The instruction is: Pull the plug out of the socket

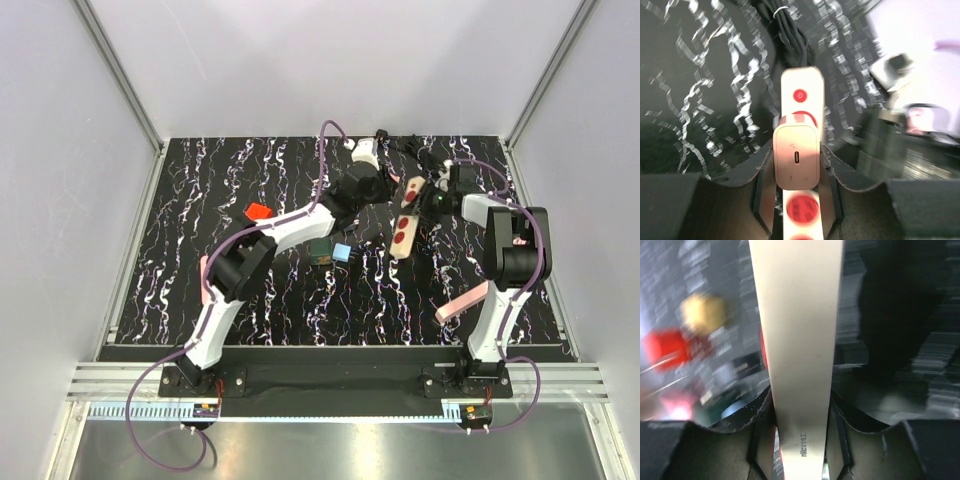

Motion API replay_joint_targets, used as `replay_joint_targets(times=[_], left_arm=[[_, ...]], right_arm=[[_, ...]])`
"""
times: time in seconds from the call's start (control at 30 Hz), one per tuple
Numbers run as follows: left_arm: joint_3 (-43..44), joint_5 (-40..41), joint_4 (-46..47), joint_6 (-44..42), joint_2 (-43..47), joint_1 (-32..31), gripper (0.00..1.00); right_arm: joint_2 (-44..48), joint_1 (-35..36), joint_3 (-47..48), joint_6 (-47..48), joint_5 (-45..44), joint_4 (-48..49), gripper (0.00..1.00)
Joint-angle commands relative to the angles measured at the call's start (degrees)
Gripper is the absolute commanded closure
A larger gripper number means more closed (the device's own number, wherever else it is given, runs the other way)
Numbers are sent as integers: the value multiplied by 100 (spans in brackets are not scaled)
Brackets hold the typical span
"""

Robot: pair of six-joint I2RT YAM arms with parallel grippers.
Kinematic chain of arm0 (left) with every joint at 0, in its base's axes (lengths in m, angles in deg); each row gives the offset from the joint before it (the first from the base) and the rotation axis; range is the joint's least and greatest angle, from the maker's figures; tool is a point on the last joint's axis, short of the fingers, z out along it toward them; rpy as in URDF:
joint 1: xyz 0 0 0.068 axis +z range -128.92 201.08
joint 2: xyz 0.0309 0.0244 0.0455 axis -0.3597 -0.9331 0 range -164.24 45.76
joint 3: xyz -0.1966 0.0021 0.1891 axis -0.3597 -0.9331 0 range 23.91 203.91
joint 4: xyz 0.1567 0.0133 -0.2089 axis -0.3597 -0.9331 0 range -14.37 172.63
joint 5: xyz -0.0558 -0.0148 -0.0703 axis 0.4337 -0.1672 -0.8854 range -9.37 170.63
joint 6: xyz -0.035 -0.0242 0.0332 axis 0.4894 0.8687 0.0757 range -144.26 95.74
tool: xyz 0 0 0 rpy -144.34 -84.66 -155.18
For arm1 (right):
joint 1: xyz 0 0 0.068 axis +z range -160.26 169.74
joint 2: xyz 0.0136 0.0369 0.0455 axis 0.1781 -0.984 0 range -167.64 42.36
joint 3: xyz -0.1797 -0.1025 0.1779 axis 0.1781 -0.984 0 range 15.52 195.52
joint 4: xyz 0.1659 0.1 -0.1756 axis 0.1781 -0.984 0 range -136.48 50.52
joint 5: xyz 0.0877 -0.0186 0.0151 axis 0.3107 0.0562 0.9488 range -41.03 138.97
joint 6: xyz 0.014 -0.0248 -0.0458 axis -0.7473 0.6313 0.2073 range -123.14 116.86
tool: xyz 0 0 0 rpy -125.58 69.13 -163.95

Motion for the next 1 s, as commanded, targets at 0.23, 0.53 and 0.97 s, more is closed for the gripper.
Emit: replay_joint_targets(times=[0.23, 0.53, 0.97], left_arm=[[-1553, -60, 1060, -530, 1860, 193, 100], [-3082, 36, -1039, -1673, 3573, 606, 100], [-3005, -201, -2755, -1814, 3100, 1063, 100]], right_arm=[[-131, -443, 34, -199, -1056, -95, 100], [-97, -452, 43, -94, -749, 45, 100], [-44, -452, -36, -76, -590, 195, 100]])
